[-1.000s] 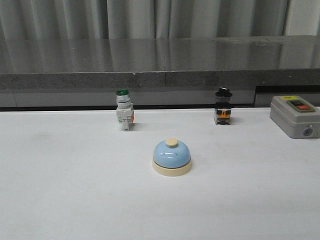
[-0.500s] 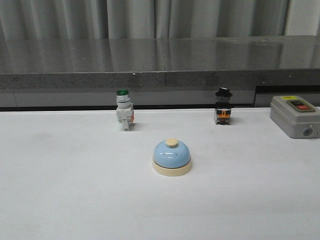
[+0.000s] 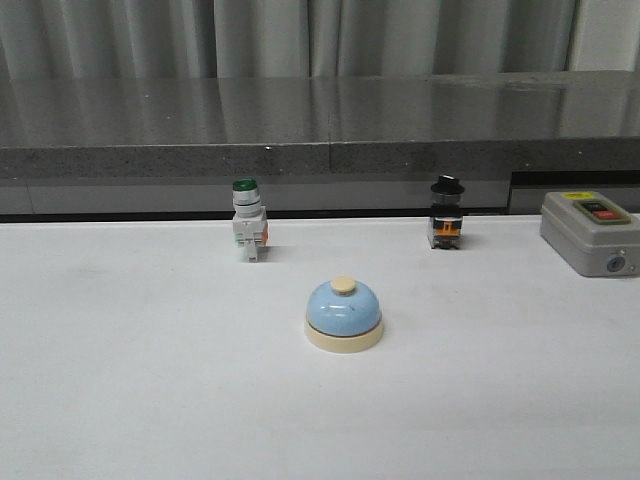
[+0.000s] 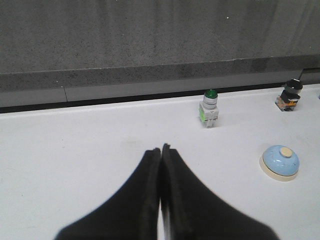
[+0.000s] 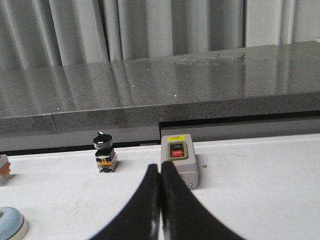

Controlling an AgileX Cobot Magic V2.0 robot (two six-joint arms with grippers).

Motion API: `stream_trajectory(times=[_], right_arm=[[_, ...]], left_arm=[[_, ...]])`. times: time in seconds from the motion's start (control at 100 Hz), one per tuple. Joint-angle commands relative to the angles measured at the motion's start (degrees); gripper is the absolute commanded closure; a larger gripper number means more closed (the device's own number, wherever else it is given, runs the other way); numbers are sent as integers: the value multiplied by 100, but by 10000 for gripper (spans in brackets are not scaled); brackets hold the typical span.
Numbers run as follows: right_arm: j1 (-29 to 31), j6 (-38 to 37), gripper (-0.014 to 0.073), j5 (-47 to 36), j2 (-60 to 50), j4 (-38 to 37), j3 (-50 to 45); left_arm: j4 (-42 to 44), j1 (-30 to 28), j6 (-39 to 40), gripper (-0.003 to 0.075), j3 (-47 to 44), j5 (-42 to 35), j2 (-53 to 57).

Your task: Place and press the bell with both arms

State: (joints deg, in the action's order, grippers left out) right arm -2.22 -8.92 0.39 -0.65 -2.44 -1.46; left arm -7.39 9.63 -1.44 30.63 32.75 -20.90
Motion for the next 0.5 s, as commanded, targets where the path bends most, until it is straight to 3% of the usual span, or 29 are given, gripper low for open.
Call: stream_trajectory(times=[0.0,0.49], right_arm=[[30,17,654,-450,-100,-18,80],[30,17,654,-450,-100,-18,80]], left_arm=[[7,-17,56,741,49,-676,-40],[701,-17,56,741,-2229,-3573,853]])
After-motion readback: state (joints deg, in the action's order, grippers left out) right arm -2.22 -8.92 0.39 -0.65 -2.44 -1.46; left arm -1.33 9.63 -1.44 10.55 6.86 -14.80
